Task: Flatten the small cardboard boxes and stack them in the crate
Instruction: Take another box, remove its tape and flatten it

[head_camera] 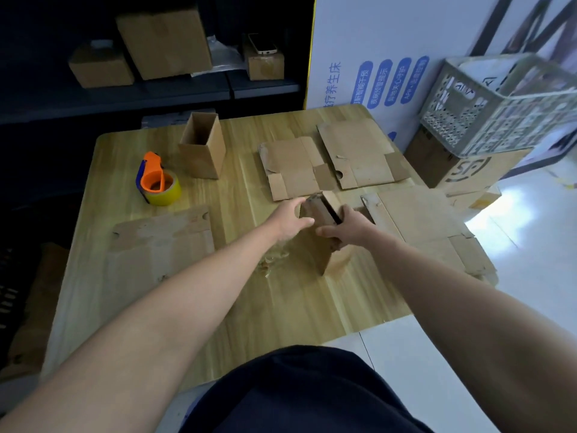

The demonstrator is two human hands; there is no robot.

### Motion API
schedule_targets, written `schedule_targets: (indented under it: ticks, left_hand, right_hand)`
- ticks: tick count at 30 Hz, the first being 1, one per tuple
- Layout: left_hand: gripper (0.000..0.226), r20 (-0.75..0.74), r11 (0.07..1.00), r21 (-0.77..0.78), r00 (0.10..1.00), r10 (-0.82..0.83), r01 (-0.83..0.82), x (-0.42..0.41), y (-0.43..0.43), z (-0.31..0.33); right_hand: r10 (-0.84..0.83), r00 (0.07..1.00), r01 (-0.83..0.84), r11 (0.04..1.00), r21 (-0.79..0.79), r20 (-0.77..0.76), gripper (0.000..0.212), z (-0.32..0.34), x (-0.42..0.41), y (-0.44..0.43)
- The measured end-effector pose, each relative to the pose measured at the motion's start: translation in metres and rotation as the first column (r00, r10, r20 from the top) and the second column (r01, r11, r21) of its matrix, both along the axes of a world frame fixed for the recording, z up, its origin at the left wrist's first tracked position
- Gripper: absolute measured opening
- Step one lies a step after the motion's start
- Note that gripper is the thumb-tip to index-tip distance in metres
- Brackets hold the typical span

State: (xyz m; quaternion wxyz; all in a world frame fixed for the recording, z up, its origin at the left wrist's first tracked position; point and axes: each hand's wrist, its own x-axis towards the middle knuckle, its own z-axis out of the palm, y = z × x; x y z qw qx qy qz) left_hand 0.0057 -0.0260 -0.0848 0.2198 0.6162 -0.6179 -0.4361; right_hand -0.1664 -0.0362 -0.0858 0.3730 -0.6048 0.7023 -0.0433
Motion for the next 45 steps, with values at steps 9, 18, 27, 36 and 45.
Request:
schedule_targets:
  ticks: [9, 18, 27, 36, 45]
  left_hand:
    - [0.125, -0.032, 0.985, 0.172, 0.999, 0.030, -0.024, -0.035, 0.002, -0.007]
    - [0.105, -0.092, 0.954, 0.276, 0.985, 0.149, -0.118, -0.046, 0.001, 0.000]
    - [0.100, -0.210, 0.949, 0.188, 0.934, 0.289, -0.252, -0.030, -0.015, 0.012]
    - [0.073, 0.321, 0.987, 0.079, 0.941, 0.107, -0.140, -0.006, -0.034, 0.028]
    - [0.015, 0.222, 0.968, -0.102, 0.944, 0.245, -0.228, -0.011, -0.020, 0.016]
  right_hand:
    - [-0.068, 0.997, 0.071, 0.995, -0.077, 0.031, 0.042, 0.005, -0.019, 0.006]
    - [-0.036, 0.999, 0.042, 0.985, -0.167, 0.040, 0.038, 0.016, -0.025, -0.002]
    - [0.056, 0.980, -0.116, 0.940, -0.320, -0.193, 0.027, 0.028, -0.009, -0.006]
    - [0.169, 0.917, -0.309, 0.874, -0.375, -0.362, 0.020, 0.028, 0.006, -0.003]
    - [-0.019, 0.999, 0.037, 0.904, -0.426, 0.048, 0.027, 0.011, 0.003, -0.006]
